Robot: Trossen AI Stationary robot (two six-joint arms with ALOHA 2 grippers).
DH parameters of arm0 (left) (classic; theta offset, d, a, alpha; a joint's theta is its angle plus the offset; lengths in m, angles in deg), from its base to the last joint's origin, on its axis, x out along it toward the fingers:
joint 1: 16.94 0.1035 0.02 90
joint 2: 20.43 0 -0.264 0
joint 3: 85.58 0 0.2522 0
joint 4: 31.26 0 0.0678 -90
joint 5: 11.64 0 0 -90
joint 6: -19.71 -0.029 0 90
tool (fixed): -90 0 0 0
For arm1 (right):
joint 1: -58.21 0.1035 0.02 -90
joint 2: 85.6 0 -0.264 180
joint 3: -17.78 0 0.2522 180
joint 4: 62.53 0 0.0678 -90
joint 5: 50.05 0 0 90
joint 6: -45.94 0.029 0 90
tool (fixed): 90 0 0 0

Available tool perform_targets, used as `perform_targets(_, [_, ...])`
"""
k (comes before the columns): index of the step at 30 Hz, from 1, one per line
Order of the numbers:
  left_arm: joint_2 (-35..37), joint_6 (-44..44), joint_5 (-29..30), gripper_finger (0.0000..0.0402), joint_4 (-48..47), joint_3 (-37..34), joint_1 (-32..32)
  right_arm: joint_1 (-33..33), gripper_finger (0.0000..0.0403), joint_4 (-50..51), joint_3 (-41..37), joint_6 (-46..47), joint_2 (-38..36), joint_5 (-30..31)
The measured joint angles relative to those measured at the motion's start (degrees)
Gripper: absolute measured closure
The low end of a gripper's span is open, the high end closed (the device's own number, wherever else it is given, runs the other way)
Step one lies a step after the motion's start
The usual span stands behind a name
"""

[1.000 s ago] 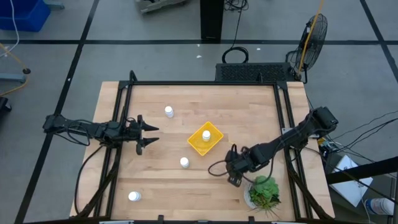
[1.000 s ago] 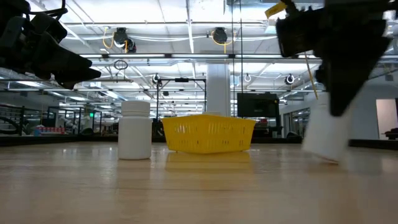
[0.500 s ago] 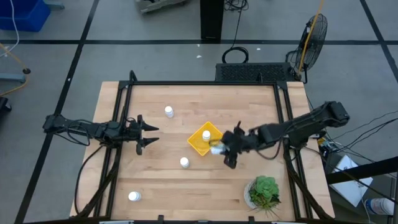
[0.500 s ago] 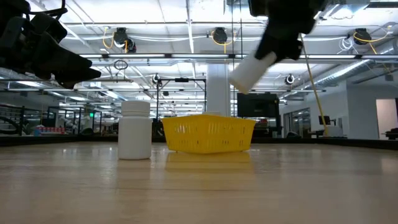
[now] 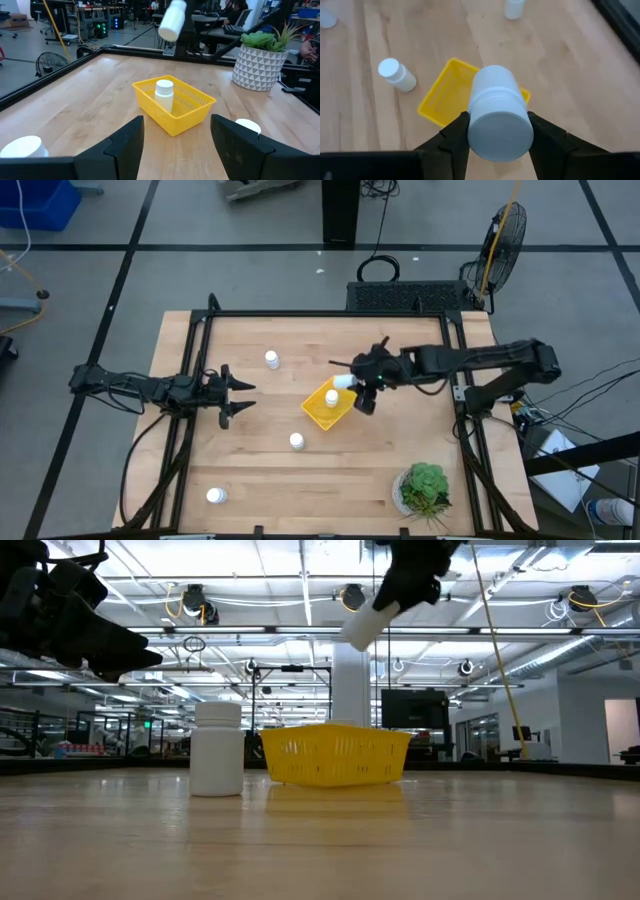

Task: Pick and place pill bottles into a basket
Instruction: Put the white medicine bottle into the yellow bin

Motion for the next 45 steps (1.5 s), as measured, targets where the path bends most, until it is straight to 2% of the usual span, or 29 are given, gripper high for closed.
perform_targets(6, [0.0, -0.45, 0.38, 0.0167, 0.0, 0.0, 0.0, -0.17, 0.0249, 14.29, 11.71, -2.29, 6.76, 1.98])
perform_targets(11, [0.0, -0.51, 0.42, 0.0167, 0.0, 0.0, 0.0, -0.56, 0.025, 22.86, 14.34, -1.6, 10.96, 1.23])
perform_targets(25, [0.0, -0.55, 0.44, 0.0167, 0.01, 0.0, 0.0, -0.51, 0.0251, 21.69, 14.31, -3.99, 19.7, -6.42])
perform_targets(32, [0.0, -0.55, 0.42, 0.0167, 0.01, 0.0, 0.0, -0.51, 0.0251, 20.01, 14.28, -5.62, 22.48, -8.03])
perform_targets(45, [0.0, -0.53, 0.42, 0.0167, 0.01, 0.0, 0.0, -2.28, 0.0251, 18.58, 14.27, -7.79, 22.47, -8.05])
